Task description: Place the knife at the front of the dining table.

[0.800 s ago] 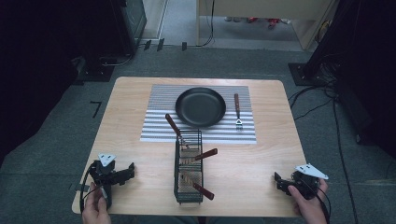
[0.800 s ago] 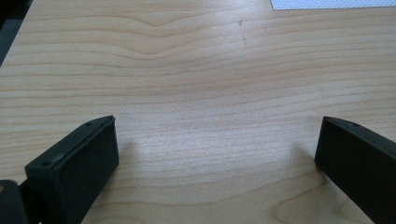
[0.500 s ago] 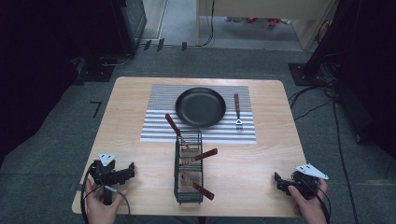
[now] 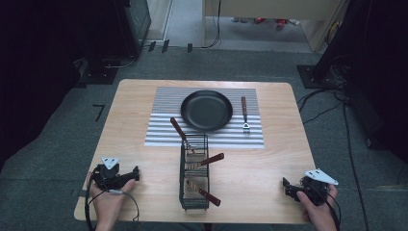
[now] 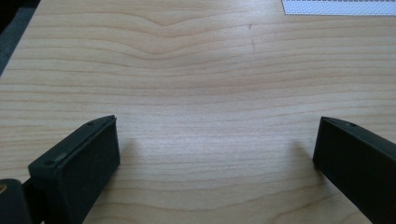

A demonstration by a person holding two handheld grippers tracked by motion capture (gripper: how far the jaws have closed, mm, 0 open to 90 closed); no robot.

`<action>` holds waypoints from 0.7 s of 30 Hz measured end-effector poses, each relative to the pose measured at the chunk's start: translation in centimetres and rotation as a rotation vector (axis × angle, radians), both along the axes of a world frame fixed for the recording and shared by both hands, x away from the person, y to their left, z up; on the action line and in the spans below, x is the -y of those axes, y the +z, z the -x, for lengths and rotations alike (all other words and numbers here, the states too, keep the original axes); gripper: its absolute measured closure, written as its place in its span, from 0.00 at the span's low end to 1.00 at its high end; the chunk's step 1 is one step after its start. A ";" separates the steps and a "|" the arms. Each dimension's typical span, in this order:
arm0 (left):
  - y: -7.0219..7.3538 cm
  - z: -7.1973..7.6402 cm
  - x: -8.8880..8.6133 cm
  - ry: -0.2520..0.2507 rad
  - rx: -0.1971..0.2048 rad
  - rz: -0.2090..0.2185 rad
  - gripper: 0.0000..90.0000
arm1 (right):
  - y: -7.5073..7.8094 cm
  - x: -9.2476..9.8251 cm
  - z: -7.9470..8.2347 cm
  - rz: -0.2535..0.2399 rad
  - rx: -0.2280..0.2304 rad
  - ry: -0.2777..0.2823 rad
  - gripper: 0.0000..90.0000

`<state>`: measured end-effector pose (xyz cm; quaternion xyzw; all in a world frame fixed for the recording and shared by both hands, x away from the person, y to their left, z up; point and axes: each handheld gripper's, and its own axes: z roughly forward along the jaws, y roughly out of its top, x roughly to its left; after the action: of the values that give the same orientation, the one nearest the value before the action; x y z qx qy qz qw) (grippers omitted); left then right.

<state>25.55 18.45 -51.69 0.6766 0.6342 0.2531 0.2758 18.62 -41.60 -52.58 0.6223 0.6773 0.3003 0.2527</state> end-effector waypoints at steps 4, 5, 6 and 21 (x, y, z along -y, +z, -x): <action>0.7 -0.1 0.9 -0.041 0.025 0.047 0.01 | 0.0 0.0 0.0 0.000 0.000 0.000 0.07; 1.1 -0.1 1.2 -0.055 0.035 0.056 0.01 | 0.0 0.0 0.0 0.000 0.000 0.000 0.07; 1.5 -0.1 1.5 -0.060 0.049 0.073 0.01 | 0.0 0.0 0.0 0.000 0.000 0.000 0.07; 8.9 -0.9 7.7 -0.227 0.235 0.226 0.15 | 0.0 0.0 0.0 0.000 0.000 0.000 0.07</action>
<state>26.40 10.72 -42.78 0.6743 0.5417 0.2246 0.4488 18.62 -41.60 -52.58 0.6223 0.6773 0.3003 0.2526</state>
